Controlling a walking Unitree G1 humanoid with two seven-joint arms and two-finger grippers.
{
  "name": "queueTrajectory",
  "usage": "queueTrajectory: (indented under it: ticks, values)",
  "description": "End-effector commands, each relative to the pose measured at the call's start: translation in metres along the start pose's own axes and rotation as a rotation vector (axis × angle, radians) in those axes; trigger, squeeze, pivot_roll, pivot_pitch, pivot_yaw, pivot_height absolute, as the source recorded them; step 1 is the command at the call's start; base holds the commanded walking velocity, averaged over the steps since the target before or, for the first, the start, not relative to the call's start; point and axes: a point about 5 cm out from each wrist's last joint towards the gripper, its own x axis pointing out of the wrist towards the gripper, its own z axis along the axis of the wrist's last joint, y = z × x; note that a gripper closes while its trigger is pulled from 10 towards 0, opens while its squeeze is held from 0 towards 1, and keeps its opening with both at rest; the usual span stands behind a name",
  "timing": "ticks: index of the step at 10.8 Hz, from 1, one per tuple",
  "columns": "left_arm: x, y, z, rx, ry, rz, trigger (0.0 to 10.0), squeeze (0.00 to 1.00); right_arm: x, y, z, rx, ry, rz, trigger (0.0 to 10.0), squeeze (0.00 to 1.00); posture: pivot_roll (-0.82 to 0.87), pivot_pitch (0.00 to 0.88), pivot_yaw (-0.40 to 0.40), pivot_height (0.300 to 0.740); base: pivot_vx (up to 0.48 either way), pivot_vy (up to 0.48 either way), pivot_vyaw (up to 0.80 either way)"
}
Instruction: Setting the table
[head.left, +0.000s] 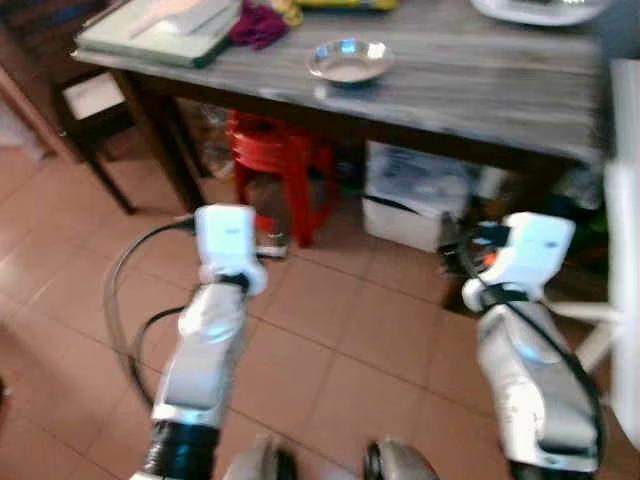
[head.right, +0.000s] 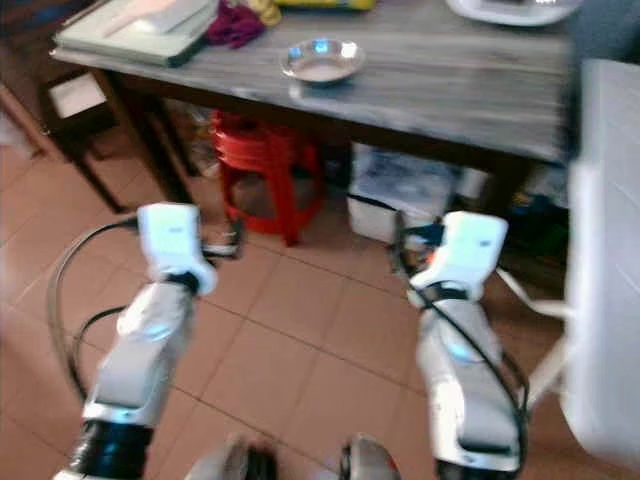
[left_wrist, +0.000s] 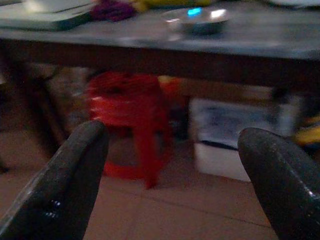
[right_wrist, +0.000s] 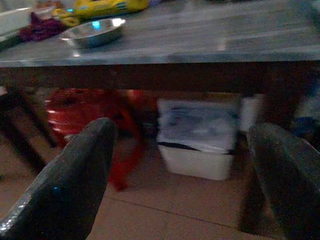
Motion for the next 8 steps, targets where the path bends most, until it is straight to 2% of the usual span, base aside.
queueTrajectory:
  ticks: [1,4,8]
  values:
    - [-0.0024,0.0092,-0.0041,0.013,0.013,0.027,10.0,0.0,-0.002,0.0054,0.0004,0.011,-0.002,0.017,10.0,0.0,-0.21,0.204,0.05,0.74,-0.27,0.0,0.0]
    - [-0.0028,0.0094,-0.0017,0.031,-0.024,0.009,10.0,0.0,-0.0018,0.0062,0.0,0.011,-0.005,0.018,10.0,0.0,-0.21,0.203,0.051,0.74,0.0,0.0,0.0]
    - [-0.0057,0.0083,-0.0006,-0.005,-0.042,-0.033,10.0,0.0,-0.0028,0.0063,-0.0011,0.015,-0.003,0.019,10.0,0.0,-0.21,0.204,0.052,0.74,0.0,0.0,0.0]
